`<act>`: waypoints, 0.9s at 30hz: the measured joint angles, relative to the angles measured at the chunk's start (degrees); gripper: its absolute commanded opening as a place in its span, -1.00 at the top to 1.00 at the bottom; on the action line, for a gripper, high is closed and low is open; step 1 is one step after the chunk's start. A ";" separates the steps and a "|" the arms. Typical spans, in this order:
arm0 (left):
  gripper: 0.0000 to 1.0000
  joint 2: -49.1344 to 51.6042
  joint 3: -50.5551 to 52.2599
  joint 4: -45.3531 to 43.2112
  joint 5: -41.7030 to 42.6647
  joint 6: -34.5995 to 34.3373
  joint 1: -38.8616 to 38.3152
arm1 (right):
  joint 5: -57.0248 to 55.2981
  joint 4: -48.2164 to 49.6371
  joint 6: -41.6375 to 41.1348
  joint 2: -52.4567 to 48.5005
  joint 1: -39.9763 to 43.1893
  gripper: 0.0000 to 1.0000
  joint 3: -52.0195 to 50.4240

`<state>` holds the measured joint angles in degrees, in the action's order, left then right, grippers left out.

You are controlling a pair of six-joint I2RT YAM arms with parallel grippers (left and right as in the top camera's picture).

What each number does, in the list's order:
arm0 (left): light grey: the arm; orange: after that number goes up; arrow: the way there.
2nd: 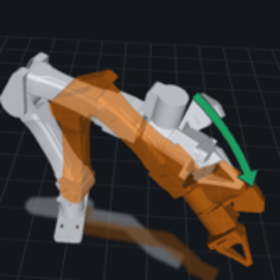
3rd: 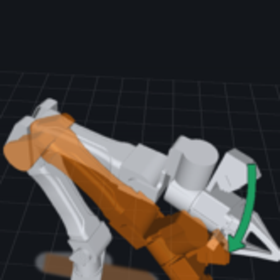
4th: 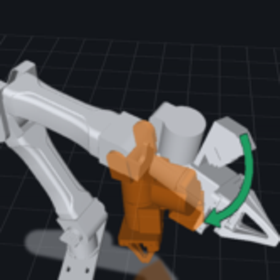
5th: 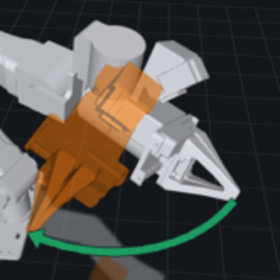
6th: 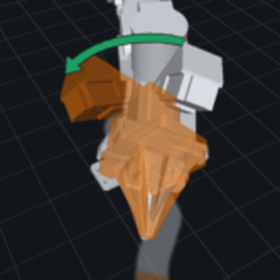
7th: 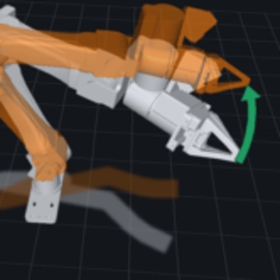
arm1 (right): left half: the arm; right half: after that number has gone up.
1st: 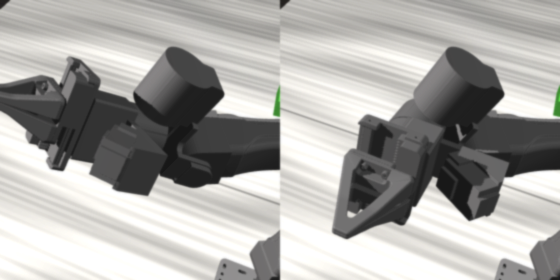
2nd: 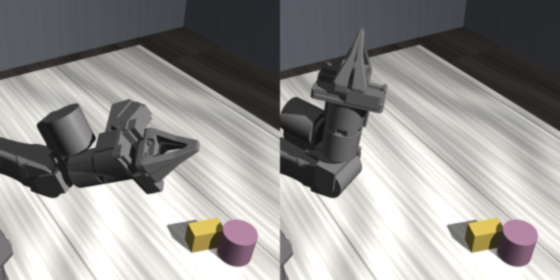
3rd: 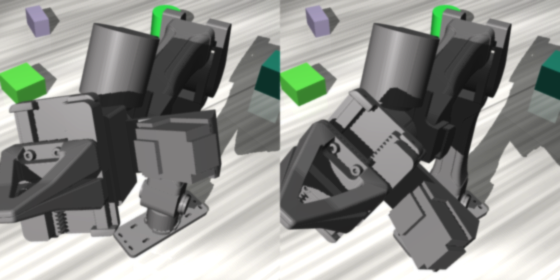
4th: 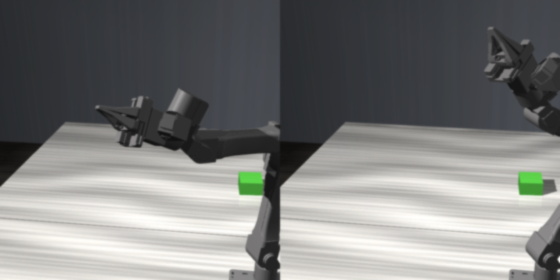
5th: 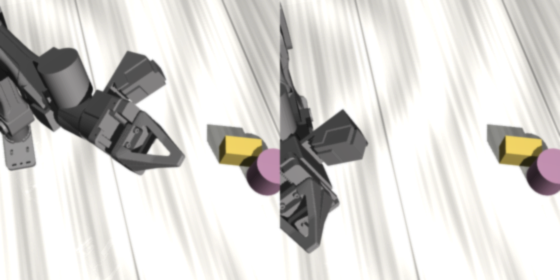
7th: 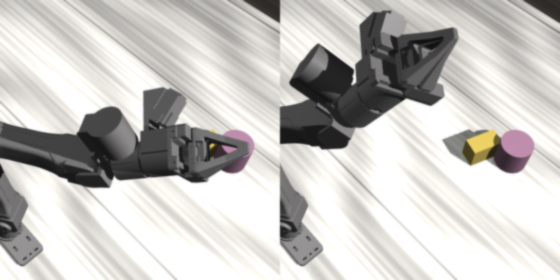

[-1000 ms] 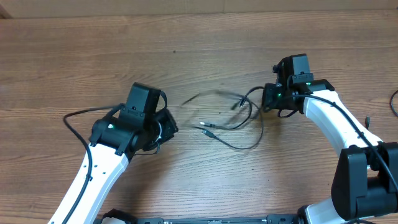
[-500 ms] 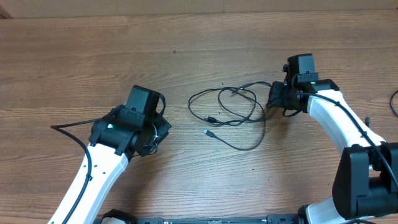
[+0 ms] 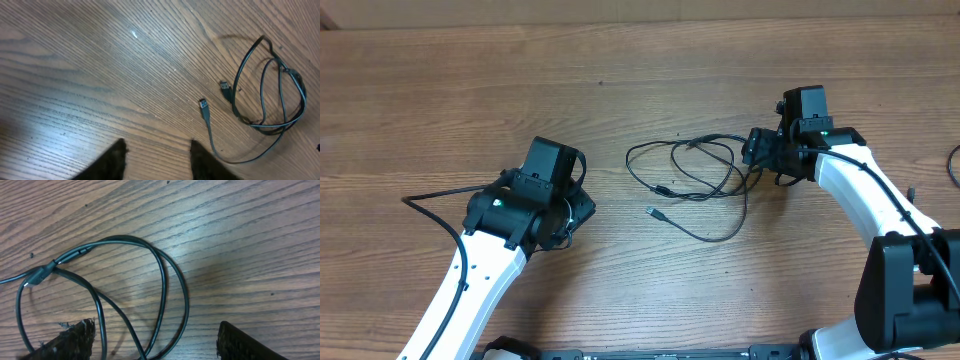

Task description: Untangle cables

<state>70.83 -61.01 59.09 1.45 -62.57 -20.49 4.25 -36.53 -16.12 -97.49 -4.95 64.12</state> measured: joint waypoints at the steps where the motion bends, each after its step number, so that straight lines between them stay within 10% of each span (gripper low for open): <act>1: -0.07 0.00 0.00 -0.04 -0.02 0.15 0.00 | 0.31 0.04 0.04 0.00 -0.02 -0.51 0.00; 10: -1.00 0.00 0.00 -0.35 -0.74 0.35 0.00 | 13.94 1.62 15.91 -0.02 -0.94 -0.55 0.00; 27: -1.00 0.00 0.00 -0.35 -0.92 0.37 0.00 | 28.59 2.43 28.87 -4.28 -2.16 -0.50 0.00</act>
<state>70.83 -61.01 58.74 0.54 -62.19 -20.49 32.84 -34.11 12.75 -101.78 -7.11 64.12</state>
